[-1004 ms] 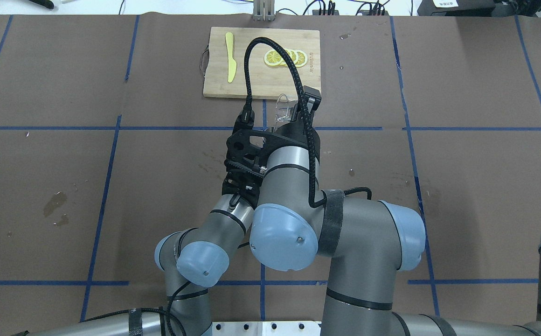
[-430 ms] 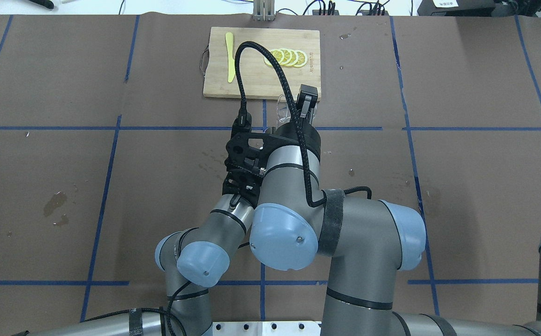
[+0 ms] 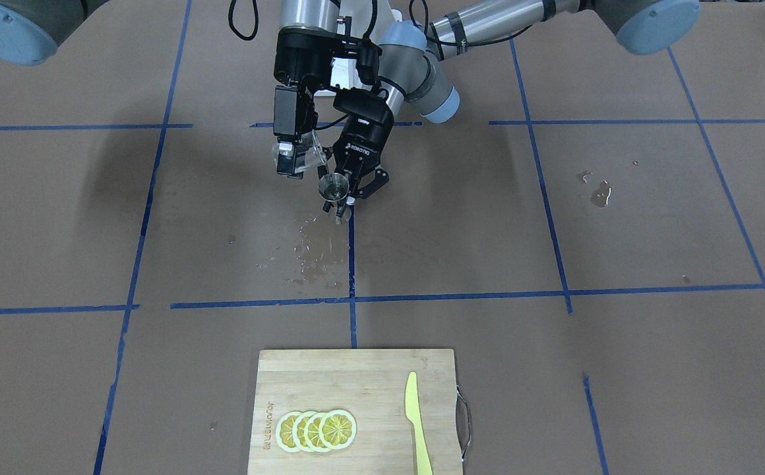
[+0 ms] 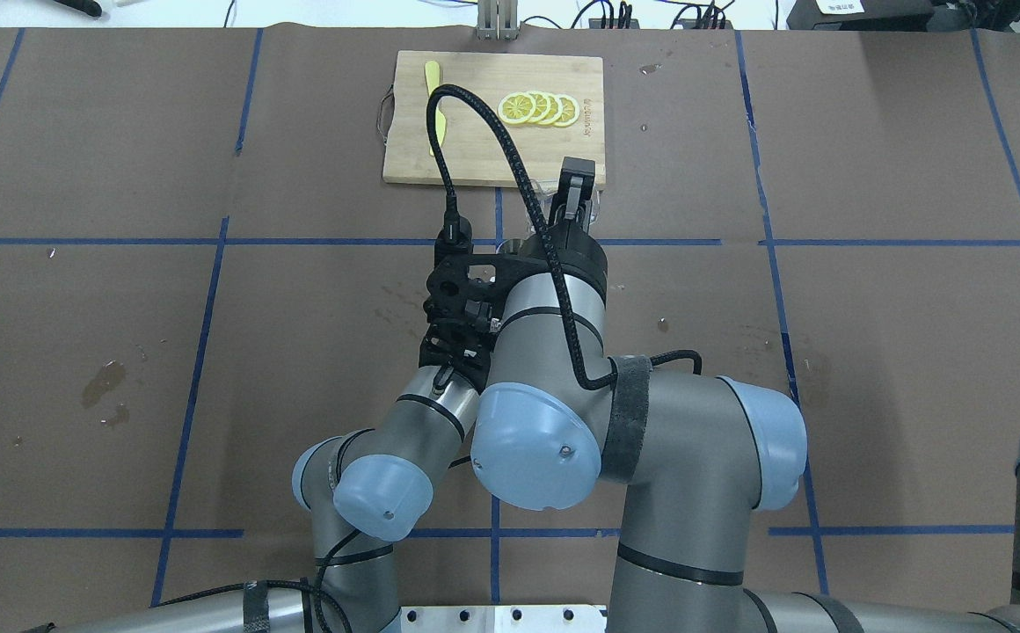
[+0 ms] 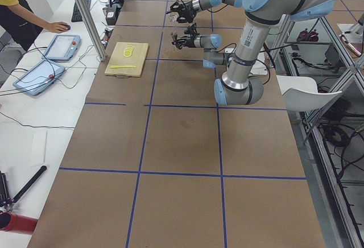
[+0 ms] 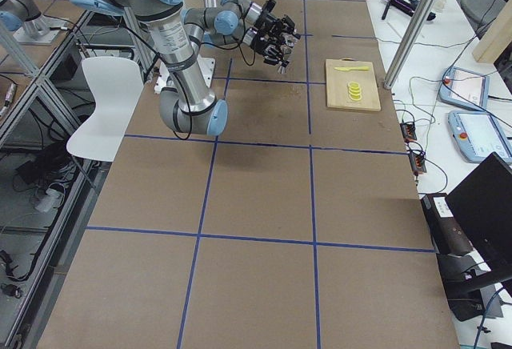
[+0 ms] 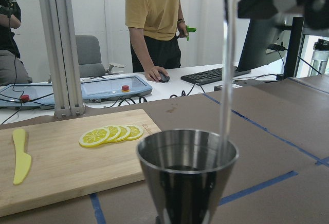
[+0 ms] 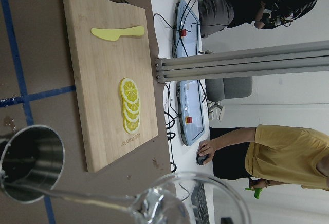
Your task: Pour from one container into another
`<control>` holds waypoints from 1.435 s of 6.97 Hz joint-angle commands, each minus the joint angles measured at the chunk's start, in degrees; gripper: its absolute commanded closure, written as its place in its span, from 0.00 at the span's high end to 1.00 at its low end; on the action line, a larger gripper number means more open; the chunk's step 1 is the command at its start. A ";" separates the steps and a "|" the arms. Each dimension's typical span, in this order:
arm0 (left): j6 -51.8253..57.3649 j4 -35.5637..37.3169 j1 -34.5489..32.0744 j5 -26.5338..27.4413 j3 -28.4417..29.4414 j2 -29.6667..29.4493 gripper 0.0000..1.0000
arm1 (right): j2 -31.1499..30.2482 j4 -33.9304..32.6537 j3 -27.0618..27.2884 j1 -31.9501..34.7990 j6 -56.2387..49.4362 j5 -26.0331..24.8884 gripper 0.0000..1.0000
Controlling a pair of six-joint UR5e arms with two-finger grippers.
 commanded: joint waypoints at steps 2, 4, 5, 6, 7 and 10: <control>0.00 0.00 0.09 0.00 -0.37 0.00 0.00 | -0.46 3.88 0.13 0.35 6.30 -0.51 0.16; 0.09 0.00 0.00 0.00 -0.55 0.09 0.00 | -3.70 11.00 0.31 1.05 19.03 -0.42 0.16; 0.18 -0.09 -0.26 0.00 -1.42 0.26 0.00 | -5.63 13.91 1.09 1.23 28.41 0.01 0.14; 0.18 -0.26 -0.96 -0.09 -3.52 1.05 0.00 | -6.96 14.54 2.84 1.58 37.21 1.93 0.12; 0.09 -0.44 -1.58 -0.87 -6.23 3.66 0.00 | -9.67 14.90 6.51 2.89 47.13 6.91 0.10; -0.70 -1.31 -2.64 -0.18 -15.91 16.39 0.00 | -18.46 15.08 13.30 6.06 58.97 14.34 0.11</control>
